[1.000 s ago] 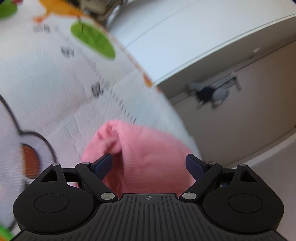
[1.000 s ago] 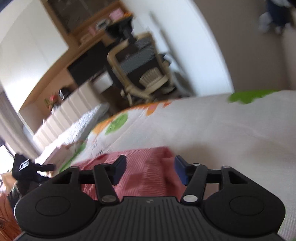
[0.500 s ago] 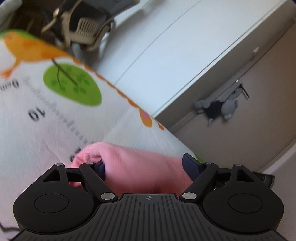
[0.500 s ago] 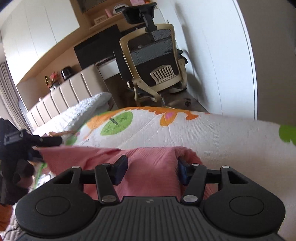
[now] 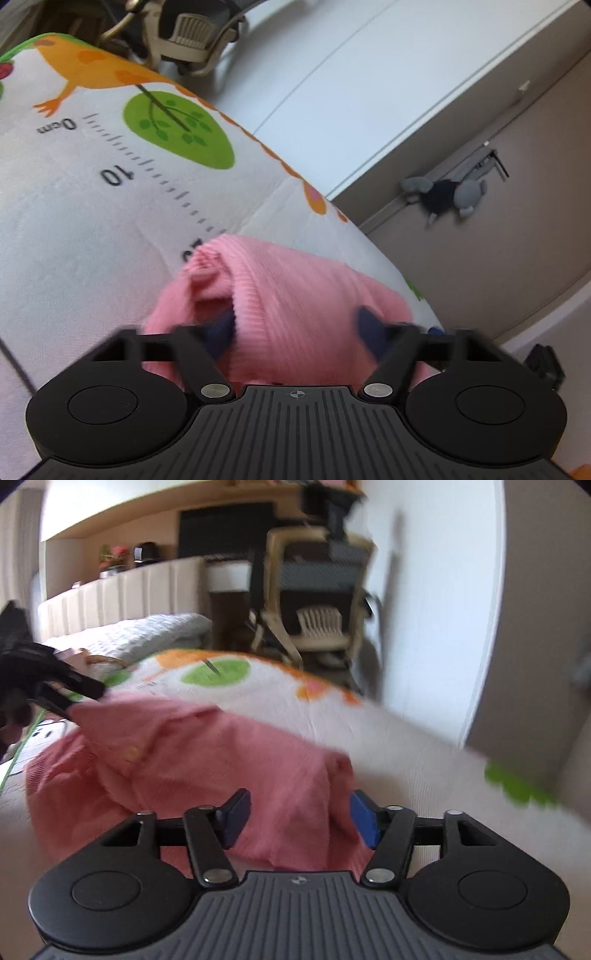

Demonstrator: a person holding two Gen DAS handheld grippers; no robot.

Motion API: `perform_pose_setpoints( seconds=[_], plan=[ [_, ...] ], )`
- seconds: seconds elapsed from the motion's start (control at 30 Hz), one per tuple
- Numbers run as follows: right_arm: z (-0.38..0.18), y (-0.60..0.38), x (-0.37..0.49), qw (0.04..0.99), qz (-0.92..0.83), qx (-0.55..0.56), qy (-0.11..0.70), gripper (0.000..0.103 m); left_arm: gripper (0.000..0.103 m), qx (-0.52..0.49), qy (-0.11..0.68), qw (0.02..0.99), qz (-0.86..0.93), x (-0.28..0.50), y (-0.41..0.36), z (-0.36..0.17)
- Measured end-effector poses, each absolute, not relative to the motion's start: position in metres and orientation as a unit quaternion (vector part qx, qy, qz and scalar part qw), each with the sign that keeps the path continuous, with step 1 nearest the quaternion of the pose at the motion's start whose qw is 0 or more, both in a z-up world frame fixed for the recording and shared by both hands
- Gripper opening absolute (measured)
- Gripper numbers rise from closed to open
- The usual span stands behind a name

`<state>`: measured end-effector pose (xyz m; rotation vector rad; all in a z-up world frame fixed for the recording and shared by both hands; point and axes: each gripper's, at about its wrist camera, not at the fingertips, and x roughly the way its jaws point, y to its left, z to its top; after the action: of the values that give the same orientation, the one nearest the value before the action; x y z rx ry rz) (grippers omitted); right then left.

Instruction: Fold clothes

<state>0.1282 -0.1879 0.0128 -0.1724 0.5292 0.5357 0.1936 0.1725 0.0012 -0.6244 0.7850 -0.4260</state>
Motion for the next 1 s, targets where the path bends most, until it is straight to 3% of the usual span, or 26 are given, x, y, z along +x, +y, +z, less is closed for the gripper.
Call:
perform_pose_setpoints(
  seconds=[0.03, 0.13, 0.37, 0.5, 0.53, 0.57, 0.63, 0.7, 0.77, 1.0],
  plan=[
    [0.014, -0.186, 0.131, 0.926, 0.263, -0.079, 0.259, 0.065, 0.032, -0.291, 0.371, 0.858, -0.205, 0.193, 0.168, 0.003],
    [0.005, -0.191, 0.146, 0.922, 0.258, -0.025, 0.289, 0.065, 0.022, -0.276, 0.356, 0.866, -0.218, 0.184, 0.159, 0.015],
    [-0.025, -0.214, 0.173, 0.899, 0.260, 0.123, 0.329, 0.065, 0.021, -0.261, 0.389, 0.857, -0.215, 0.157, 0.153, 0.005],
    [-0.028, -0.212, 0.169, 0.891, 0.276, 0.120, 0.340, 0.065, 0.021, -0.270, 0.418, 0.844, -0.202, 0.154, 0.154, -0.017],
    [-0.028, -0.210, 0.166, 0.890, 0.282, 0.115, 0.341, 0.054, 0.021, -0.271, 0.419, 0.843, -0.203, 0.154, 0.155, -0.018],
    [-0.025, -0.210, 0.163, 0.889, 0.288, 0.110, 0.339, 0.036, 0.021, -0.273, 0.419, 0.841, -0.205, 0.155, 0.155, -0.019],
    [-0.018, -0.211, 0.157, 0.888, 0.298, 0.116, 0.331, 0.015, 0.027, -0.280, 0.418, 0.837, -0.214, 0.160, 0.156, -0.019],
    [-0.006, -0.210, 0.152, 0.891, 0.304, 0.122, 0.315, 0.011, 0.027, -0.286, 0.413, 0.838, -0.215, 0.170, 0.159, -0.016],
    [0.012, -0.208, 0.144, 0.895, 0.312, 0.122, 0.295, 0.010, 0.020, -0.291, 0.394, 0.845, -0.214, 0.179, 0.162, -0.005],
    [0.034, -0.212, 0.098, 0.897, 0.327, 0.099, 0.280, 0.009, 0.020, -0.250, 0.341, 0.870, -0.254, 0.148, 0.154, 0.043]
  ],
)
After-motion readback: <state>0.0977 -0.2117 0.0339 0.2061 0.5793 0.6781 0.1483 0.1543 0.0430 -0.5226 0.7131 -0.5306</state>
